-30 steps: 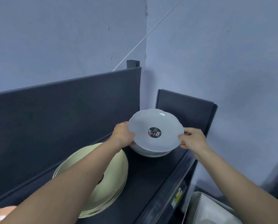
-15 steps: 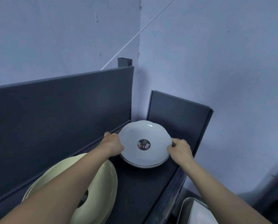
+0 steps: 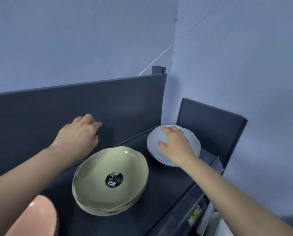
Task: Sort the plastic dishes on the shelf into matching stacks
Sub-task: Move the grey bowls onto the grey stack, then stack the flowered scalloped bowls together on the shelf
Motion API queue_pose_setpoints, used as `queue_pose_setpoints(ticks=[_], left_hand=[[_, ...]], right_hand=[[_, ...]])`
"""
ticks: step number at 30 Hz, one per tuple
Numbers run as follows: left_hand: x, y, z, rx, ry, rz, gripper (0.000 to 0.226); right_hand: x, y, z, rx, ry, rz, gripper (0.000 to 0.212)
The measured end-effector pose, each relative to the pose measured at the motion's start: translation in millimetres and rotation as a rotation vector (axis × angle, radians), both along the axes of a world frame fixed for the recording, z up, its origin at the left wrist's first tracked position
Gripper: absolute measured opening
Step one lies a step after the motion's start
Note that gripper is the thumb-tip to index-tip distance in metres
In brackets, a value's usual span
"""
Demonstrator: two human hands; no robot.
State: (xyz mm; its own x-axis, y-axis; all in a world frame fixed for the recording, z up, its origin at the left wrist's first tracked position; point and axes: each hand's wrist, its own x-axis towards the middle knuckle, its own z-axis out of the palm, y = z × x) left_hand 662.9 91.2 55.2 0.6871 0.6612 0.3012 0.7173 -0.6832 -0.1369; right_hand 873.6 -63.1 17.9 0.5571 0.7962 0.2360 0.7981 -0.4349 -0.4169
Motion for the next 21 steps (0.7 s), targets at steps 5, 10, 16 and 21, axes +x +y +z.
queue_pose_setpoints(ticks=[5, 10, 16, 21], left_hand=[[-142.4, -12.1, 32.4, 0.097, 0.033, 0.155, 0.045], [-297.0, -46.8, 58.9, 0.138, 0.037, 0.390, 0.041], [-499.8, -126.0, 69.3, 0.123, -0.097, 0.740, 0.042], [-650.0, -204.9, 60.8, 0.093, -0.159, 0.962, 0.044]], right_hand=[[-81.8, 36.5, 21.4, -0.005, -0.077, 0.279, 0.051], [-188.3, 63.9, 54.9, 0.019, -0.141, 0.565, 0.050], [-356.3, 67.7, 90.3, 0.091, -0.153, 0.895, 0.049], [-511.3, 48.9, 98.4, 0.100, -0.141, 1.103, 0.049]])
